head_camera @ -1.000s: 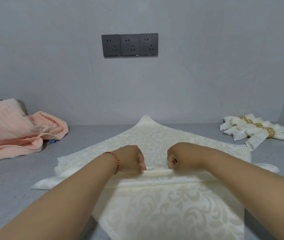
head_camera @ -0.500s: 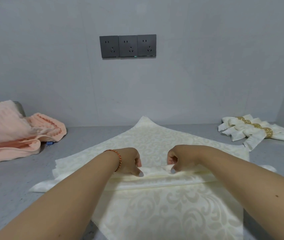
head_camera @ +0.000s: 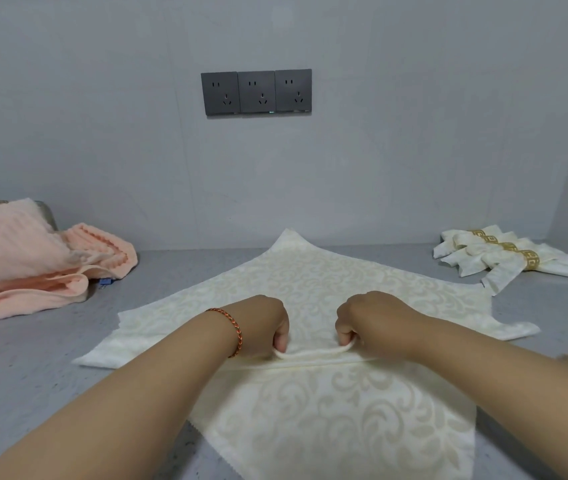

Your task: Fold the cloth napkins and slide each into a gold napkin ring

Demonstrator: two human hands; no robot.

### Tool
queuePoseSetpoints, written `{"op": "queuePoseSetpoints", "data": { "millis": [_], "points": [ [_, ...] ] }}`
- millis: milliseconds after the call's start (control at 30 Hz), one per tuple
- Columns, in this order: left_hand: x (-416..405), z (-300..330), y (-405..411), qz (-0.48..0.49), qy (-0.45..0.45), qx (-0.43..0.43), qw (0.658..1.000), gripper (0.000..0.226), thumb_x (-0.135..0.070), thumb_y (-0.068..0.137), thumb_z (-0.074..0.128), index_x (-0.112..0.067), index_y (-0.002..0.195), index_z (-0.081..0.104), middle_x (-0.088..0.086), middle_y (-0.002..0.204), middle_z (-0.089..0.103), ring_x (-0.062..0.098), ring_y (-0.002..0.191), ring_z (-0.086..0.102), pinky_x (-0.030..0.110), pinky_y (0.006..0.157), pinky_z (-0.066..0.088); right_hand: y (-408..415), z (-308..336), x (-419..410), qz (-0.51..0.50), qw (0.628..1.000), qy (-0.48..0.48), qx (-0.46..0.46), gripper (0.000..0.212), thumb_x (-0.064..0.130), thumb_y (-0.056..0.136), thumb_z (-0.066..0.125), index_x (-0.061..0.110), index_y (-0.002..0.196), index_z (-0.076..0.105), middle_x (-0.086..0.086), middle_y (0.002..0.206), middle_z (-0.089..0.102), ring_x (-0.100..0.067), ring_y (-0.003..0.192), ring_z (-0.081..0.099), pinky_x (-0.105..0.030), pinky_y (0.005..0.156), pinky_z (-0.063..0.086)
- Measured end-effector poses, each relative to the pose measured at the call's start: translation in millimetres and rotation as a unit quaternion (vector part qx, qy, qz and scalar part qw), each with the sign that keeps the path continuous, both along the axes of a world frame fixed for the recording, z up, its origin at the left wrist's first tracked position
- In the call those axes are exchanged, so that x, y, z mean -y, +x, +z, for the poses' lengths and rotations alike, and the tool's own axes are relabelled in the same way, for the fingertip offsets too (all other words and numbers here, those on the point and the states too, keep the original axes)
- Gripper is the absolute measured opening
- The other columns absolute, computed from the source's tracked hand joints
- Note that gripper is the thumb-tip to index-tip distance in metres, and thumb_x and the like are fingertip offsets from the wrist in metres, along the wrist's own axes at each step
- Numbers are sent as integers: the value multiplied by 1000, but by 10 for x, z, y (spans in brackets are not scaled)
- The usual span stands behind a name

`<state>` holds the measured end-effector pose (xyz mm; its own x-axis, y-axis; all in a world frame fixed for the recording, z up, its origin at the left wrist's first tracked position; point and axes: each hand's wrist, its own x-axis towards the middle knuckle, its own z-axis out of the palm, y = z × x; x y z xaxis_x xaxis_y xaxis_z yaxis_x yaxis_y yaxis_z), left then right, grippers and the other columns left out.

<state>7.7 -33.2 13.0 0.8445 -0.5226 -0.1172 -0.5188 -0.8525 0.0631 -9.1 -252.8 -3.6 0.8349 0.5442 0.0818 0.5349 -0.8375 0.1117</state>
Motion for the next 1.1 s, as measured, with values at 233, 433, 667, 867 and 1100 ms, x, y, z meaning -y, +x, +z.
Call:
{"op": "queuePoseSetpoints", "data": {
  "millis": [233,433,667,867,1100],
  "points": [
    [-125,-77,-193,4,-39,-10,999,25,-12,92,51,-22,109,67,-6,107,65,13,94,57,14,77,43,-258,-60,50,-43,997,44,-50,42,5,76,51,25,111,61,14,102,57,-12,95,55,-25,81,47],
    [-207,-223,-319,13,-122,-39,992,48,-17,96,44,-38,138,44,-9,109,52,11,101,48,19,89,34,-431,-158,84,-37,993,92,-59,71,26,78,46,42,145,30,18,95,40,-4,96,40,-21,85,41],
    [-144,-349,-433,-18,-62,25,998,43,-41,101,37,-41,144,37,2,98,48,18,100,45,27,87,35,-520,-229,82,0,999,42,-2,59,29,93,37,43,148,24,9,106,38,-9,103,36,-23,91,32],
    [-112,-497,-555,-49,22,167,984,49,-47,102,22,-34,150,23,3,117,50,23,111,43,34,94,31,-457,-155,-89,27,993,110,-22,40,26,88,43,22,127,52,7,105,43,-8,102,38,-27,93,38],
    [-215,-396,-541,92,-260,-75,958,34,-47,100,38,-26,91,63,-11,74,43,9,75,44,23,72,33,-503,-307,-343,51,994,93,-18,46,52,93,38,27,131,48,11,112,39,-9,106,36,-27,95,36]
  ]
}}
